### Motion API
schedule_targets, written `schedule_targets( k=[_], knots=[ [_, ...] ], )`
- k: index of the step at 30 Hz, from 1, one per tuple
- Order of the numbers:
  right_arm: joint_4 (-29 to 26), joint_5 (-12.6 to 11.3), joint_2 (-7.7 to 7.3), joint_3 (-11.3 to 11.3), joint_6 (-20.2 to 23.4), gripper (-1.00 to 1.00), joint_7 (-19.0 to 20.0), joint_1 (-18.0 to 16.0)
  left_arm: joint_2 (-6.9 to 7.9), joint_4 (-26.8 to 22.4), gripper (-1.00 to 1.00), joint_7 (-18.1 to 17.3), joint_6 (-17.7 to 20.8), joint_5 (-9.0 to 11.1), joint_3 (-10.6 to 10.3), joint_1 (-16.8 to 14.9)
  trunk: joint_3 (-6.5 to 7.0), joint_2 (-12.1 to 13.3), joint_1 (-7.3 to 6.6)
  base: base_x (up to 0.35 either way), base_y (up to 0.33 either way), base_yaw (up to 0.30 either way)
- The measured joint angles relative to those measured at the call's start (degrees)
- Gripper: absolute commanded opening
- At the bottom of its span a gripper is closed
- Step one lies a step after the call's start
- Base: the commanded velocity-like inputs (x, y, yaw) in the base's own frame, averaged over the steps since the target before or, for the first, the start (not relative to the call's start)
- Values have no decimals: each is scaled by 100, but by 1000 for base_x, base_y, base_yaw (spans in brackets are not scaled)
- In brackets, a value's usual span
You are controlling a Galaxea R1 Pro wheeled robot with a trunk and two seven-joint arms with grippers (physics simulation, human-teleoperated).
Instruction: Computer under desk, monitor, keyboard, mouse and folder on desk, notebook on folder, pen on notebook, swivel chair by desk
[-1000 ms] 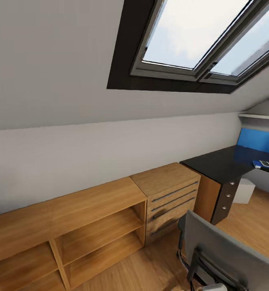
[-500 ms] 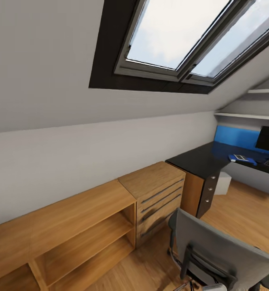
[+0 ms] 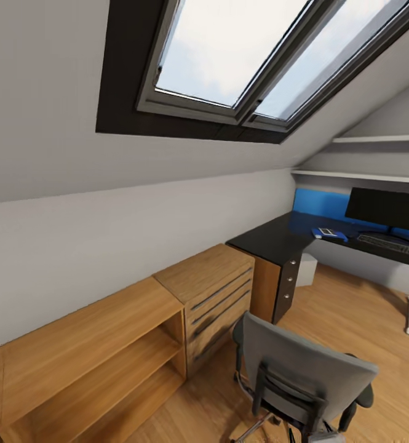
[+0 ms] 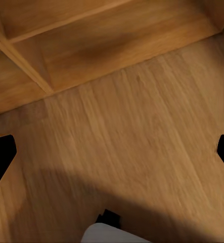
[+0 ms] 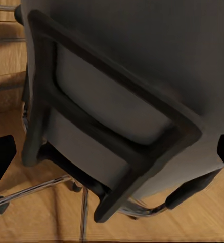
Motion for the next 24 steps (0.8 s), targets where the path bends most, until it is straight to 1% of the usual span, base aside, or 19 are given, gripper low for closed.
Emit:
schedule_targets(
  k=[10,19,24],
  knots=[
    [0,0,0,-1,-2,100,0,0,0,0,100,1,-3,0,0,0,0,0,-1,19,18,-296],
    [-1,-1,0,-1,-2,100,0,0,0,-1,100,2,-7,0,0,0,0,-1,-2,156,181,-296],
    [-1,0,0,-1,-2,100,0,0,0,0,100,2,-8,0,0,0,0,0,-1,86,89,-296]
  ],
)
